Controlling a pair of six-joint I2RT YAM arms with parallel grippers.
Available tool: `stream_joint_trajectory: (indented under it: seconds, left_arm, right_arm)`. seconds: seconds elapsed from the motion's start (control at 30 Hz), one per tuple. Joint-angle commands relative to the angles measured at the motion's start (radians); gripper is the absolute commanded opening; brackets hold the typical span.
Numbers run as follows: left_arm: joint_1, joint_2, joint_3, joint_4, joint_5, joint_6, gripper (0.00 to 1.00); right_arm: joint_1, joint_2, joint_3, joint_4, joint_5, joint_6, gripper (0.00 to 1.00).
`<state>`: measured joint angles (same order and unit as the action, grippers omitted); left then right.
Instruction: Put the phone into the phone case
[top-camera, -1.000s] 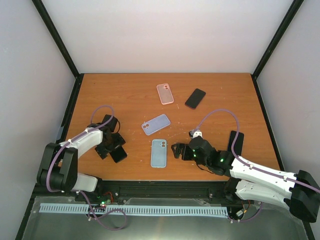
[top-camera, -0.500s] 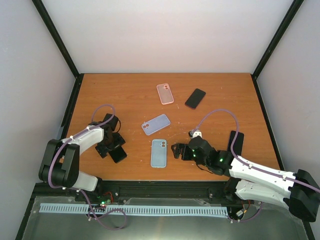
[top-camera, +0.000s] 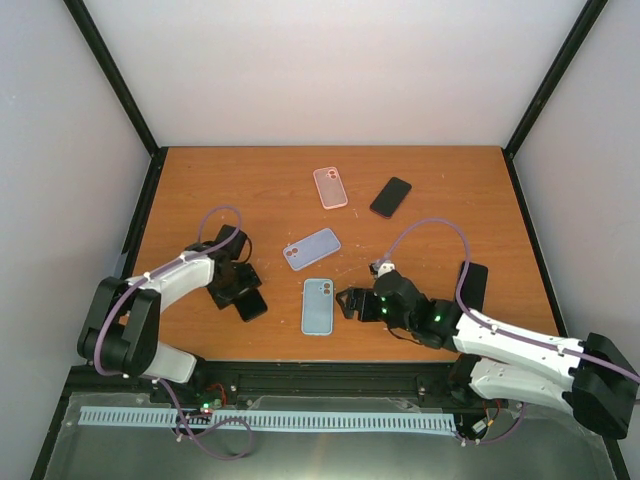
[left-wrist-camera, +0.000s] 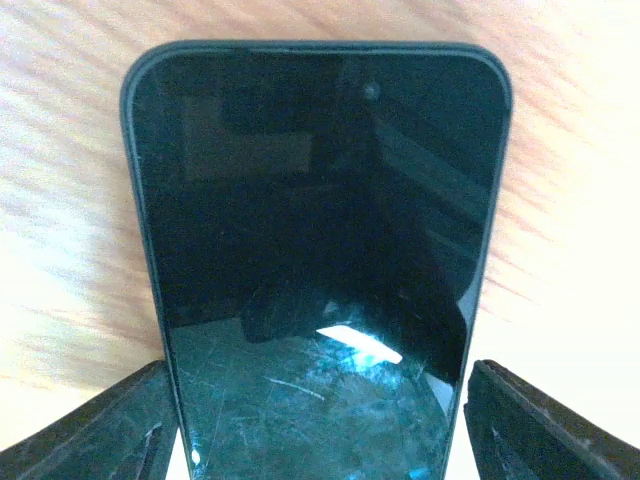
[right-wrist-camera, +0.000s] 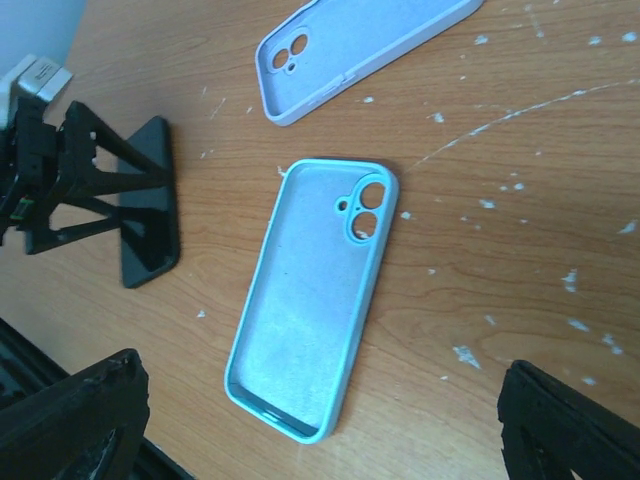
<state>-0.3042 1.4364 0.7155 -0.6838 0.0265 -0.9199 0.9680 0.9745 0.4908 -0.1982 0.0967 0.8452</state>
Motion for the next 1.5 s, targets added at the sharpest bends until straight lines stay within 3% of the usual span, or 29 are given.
stream_joint_trajectory:
  seconds: [0.0,0.23,0.5,1.47]
  left_arm:
    - [-0.046,-0.004,-0.015,0.156,0.205,0.024,0.77]
    - [-0.056,-0.031,-0.038,0.214,0.265,0.031,0.72]
    - [-0.056,0.079,0.105,0.007,0.069,-0.017,0.87]
    - [-0.119,0.279,0.292,-0.119,0.061,-0.179,0.96]
  right_arm:
    - [-0.006,0.039,0.023,0.090,-0.065,-0.018,0.91]
    - [-0.003,0.184,0.079,0.182,-0.174,-0.028,0.83]
    - [0.000,0.278,0.137,0.168,-0.198,-0.040,0.82]
    - [0.000,0.085,0.051,0.106,-0.100,-0.064,0.88]
